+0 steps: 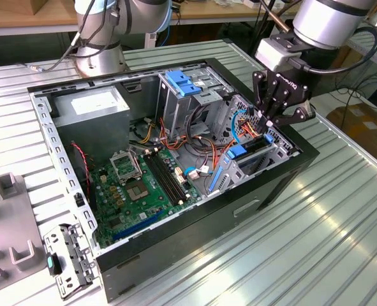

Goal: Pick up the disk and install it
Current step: 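Insert the second disk wire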

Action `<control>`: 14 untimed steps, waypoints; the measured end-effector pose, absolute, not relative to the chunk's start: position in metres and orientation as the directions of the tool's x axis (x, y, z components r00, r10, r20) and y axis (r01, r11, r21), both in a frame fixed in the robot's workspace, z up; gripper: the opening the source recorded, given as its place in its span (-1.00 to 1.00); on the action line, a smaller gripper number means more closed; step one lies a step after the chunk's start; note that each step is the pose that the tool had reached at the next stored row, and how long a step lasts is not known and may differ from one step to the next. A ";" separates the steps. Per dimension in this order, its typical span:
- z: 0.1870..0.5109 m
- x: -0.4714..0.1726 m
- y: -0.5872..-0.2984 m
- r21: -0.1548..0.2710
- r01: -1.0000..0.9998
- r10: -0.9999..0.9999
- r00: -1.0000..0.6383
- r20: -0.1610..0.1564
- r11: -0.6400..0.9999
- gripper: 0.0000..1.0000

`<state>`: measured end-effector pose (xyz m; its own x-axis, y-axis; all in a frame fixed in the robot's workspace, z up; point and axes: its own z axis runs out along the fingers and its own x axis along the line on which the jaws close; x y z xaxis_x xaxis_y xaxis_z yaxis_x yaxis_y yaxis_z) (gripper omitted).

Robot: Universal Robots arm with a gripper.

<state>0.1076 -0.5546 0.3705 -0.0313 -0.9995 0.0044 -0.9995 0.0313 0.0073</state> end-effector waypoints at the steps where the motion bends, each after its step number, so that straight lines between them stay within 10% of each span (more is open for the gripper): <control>1: 0.370 0.107 -0.555 0.007 -0.999 -0.999 -0.031 0.004 0.031 -0.79; 14: 0.387 0.105 -0.534 0.007 -0.999 -0.999 -0.031 0.018 0.031 -0.79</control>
<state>0.1051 -0.5339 0.3871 -0.0313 -0.9993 0.0180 -0.9995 0.0314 0.0069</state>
